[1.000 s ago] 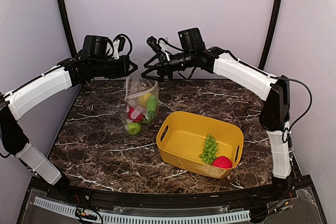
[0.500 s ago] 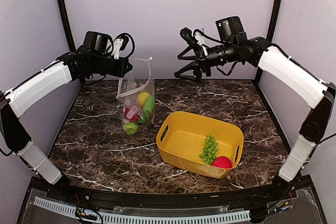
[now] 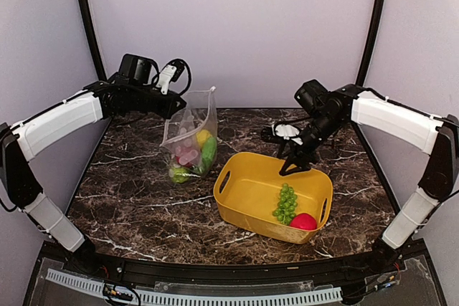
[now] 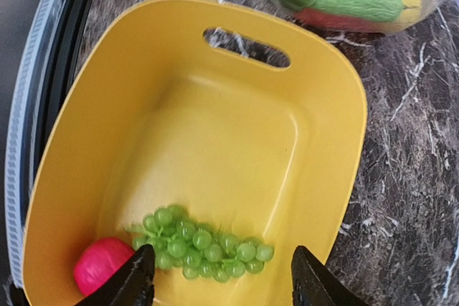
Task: Place the food in the zip-top bag and seal the zipper
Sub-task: Pick up the fake fruit from the bin.
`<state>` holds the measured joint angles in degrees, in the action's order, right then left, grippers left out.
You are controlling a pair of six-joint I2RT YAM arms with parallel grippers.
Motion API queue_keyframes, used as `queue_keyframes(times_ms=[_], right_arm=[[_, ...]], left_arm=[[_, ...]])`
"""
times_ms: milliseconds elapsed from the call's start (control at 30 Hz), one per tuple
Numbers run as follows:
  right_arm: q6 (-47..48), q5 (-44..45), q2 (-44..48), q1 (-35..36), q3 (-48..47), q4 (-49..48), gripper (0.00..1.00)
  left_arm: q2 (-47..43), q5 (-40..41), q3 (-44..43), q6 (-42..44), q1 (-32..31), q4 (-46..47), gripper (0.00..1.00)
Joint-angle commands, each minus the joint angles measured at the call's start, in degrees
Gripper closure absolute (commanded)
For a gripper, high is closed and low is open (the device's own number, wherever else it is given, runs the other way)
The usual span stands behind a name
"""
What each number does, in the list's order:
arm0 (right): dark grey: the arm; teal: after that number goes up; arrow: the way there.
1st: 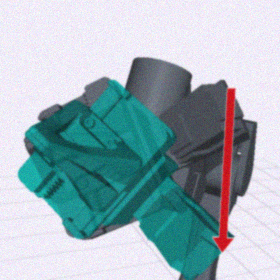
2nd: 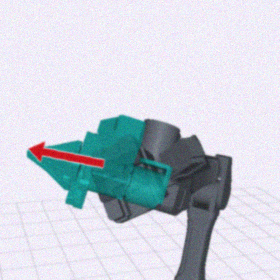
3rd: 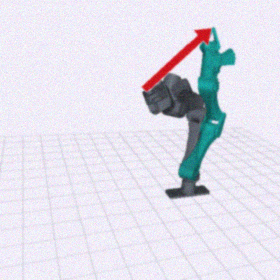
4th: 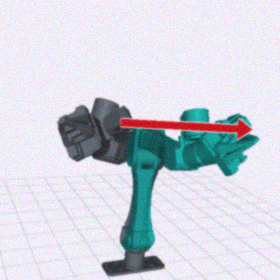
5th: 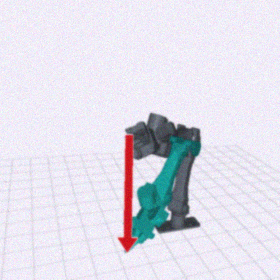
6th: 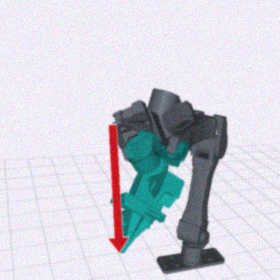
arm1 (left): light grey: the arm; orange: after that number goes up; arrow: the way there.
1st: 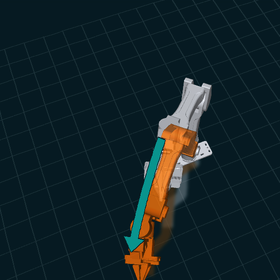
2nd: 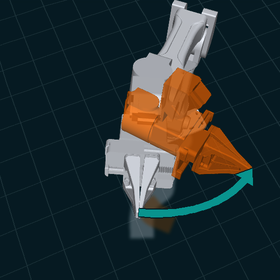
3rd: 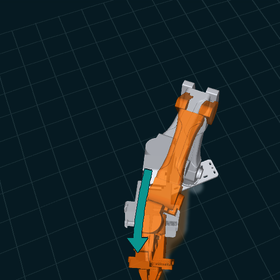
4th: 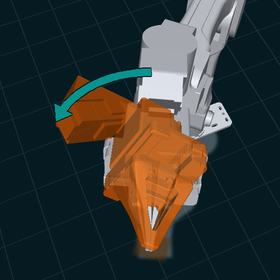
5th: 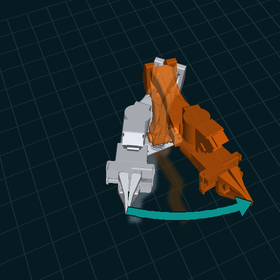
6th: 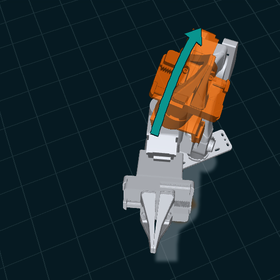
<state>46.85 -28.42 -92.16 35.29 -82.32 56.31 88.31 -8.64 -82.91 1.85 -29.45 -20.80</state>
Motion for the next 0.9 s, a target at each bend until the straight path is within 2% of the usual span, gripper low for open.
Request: queue_keyframes(times_ms=[0,67,233,367,467,567,700,867], right_arm=[[9.0,7.8,1.6,1.4,3.3,7.0,0.42],[10.7,10.7,1.5,2.3,5.7,8.3,0.46],[13.5,14.6,3.0,3.3,11.1,8.8,0.4],[12.7,11.3,1.2,3.6,10.5,12.7,0.34],[12.5,9.4,0.3,4.4,11.7,14.9,0.23],[12.5,7.2,0.7,4.8,12.7,15.4,0.2],[11.5,4.2,0.5,5.2,12.6,17.2,0.2],[10.3,5.1,-1.3,6.4,15.2,15.8,0.27]], left_arm=[[-2.0,-0.3,3.2,0.8,0.3,1.7,0.99],[-2.3,-0.1,3.8,0.7,0.3,2.0,0.99],[-2.3,1.2,4.3,0.3,0.3,2.2,0.99],[-2.3,1.3,4.7,0.2,0.3,2.2,0.99],[-2.5,1.5,5.0,0.2,0.3,2.1,0.99],[-2.7,1.4,5.4,0.2,0.3,2.3,0.99],[-2.8,1.6,5.6,0.2,0.3,2.4,0.99],[-2.4,1.6,5.6,0.0,0.3,2.3,0.99]])
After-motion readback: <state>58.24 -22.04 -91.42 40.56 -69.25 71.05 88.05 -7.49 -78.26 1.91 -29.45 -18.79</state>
